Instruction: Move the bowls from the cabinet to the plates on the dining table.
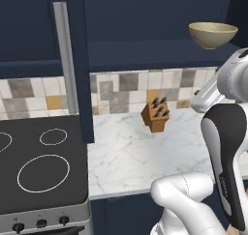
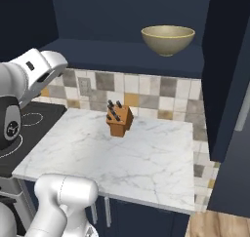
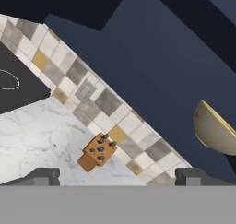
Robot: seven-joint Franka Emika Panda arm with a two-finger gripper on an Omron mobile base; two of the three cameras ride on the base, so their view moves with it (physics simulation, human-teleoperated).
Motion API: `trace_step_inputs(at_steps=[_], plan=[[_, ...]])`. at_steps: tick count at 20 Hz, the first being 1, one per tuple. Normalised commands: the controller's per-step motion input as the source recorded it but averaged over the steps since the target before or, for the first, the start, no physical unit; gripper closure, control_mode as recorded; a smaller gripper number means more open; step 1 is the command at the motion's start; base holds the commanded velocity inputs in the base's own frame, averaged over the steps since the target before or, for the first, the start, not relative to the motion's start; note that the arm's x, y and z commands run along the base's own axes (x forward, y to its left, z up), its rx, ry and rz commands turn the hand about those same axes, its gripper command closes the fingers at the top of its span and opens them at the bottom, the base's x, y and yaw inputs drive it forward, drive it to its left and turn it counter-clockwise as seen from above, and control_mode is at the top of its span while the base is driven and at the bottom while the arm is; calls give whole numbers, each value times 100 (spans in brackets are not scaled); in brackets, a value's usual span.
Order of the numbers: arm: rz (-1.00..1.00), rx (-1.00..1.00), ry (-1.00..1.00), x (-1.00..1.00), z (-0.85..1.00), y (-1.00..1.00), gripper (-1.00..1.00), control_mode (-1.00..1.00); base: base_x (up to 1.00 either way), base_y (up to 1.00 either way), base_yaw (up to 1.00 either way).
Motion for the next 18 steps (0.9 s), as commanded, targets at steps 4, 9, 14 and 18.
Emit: trace_step_inputs(at_steps=[4,9,14,18], plan=[[0,0,0,0,0,0,-100,100,51,-22,20],[0,0,0,0,0,0,-100,100,33,-13,17],[0,0,0,0,0,0,-100,100,9,0,5],[0,0,0,0,0,0,-100,100,0,0,0]])
